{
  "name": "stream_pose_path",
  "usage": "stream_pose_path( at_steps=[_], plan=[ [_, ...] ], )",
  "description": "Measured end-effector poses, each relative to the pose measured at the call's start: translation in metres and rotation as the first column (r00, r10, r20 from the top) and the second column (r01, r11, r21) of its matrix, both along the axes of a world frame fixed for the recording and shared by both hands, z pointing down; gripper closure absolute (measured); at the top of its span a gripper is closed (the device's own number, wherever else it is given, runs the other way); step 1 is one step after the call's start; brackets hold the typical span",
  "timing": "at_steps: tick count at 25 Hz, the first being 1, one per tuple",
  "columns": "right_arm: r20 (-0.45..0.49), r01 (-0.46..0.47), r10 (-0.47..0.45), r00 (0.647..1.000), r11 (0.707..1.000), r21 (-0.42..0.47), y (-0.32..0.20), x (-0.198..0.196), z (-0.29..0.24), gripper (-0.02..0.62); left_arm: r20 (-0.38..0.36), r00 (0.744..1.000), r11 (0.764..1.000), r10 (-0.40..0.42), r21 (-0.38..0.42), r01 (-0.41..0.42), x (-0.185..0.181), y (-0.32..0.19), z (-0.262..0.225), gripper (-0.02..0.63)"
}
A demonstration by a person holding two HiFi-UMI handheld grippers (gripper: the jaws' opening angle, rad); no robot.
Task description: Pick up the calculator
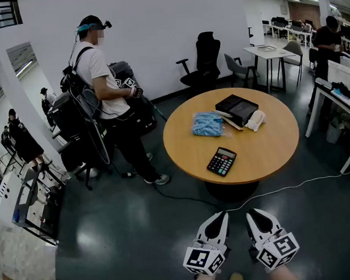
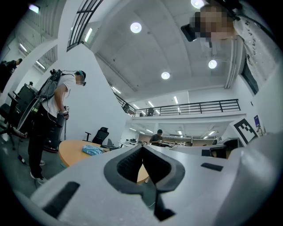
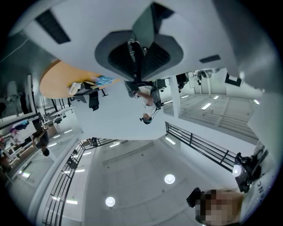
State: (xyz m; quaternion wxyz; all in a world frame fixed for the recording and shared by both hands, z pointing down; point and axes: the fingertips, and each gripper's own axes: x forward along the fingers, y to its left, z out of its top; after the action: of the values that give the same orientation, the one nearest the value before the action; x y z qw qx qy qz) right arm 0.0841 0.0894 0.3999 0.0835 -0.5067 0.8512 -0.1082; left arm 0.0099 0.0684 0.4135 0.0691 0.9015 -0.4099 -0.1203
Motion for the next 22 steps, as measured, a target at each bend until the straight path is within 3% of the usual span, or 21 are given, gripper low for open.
stream_pose_path(
  at_steps=[7,16,22],
  plan=[
    [-0.071,0.084,-0.084,0.994,0.996,0.004,-0.031,0.003,0.016,0.561,0.01,1.0,1.0,-0.013,-0.008,0.013,0.022,-0.027,0.01,0.598],
    [-0.099,0.041,-0.043,0.994,0.999,-0.024,-0.108,0.017,0.047,0.561,0.029,1.0,1.0,-0.003,-0.008,0.003,0.038,-0.103,0.035,0.598],
    [-0.112,0.046,-0.054,0.992,0.996,-0.073,-0.163,0.006,0.06,0.561,0.043,0.999,0.998,0.031,-0.046,-0.029,0.035,-0.158,0.053,0.598]
  ],
)
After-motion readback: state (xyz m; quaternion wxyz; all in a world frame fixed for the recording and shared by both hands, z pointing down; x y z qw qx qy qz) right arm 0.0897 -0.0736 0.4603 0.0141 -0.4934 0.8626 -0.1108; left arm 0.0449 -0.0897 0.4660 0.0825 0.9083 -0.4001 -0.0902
